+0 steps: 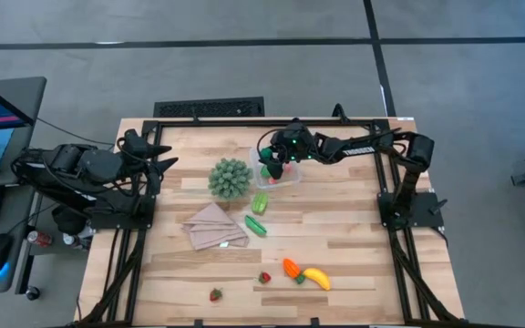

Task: Pick and placing Produce into tupperware
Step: Put the green bell pepper into the transparent bin

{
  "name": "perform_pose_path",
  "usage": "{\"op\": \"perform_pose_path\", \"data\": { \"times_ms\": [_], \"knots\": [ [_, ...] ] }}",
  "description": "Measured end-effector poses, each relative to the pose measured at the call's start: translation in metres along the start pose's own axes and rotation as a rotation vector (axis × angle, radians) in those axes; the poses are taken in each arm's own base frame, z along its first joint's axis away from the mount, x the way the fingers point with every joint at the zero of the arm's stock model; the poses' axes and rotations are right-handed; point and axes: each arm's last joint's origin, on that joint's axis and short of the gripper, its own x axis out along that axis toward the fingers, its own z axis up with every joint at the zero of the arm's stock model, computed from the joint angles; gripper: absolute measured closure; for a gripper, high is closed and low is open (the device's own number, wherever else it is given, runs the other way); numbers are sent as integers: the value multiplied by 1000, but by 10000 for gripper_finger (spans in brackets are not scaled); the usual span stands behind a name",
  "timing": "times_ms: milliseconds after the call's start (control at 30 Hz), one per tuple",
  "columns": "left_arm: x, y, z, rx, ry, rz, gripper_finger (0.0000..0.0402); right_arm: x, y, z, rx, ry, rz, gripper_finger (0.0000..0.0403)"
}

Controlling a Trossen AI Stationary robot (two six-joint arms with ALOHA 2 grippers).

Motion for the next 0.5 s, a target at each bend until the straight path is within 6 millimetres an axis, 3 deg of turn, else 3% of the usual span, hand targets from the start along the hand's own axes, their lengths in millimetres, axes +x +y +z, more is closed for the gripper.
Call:
{"op": "perform_pose_path", "data": {
  "times_ms": [500],
  "knots": [
    [0,0,0,3,2,-4,221,0,-1,3,-4,-31,-51,173]
  ]
}}
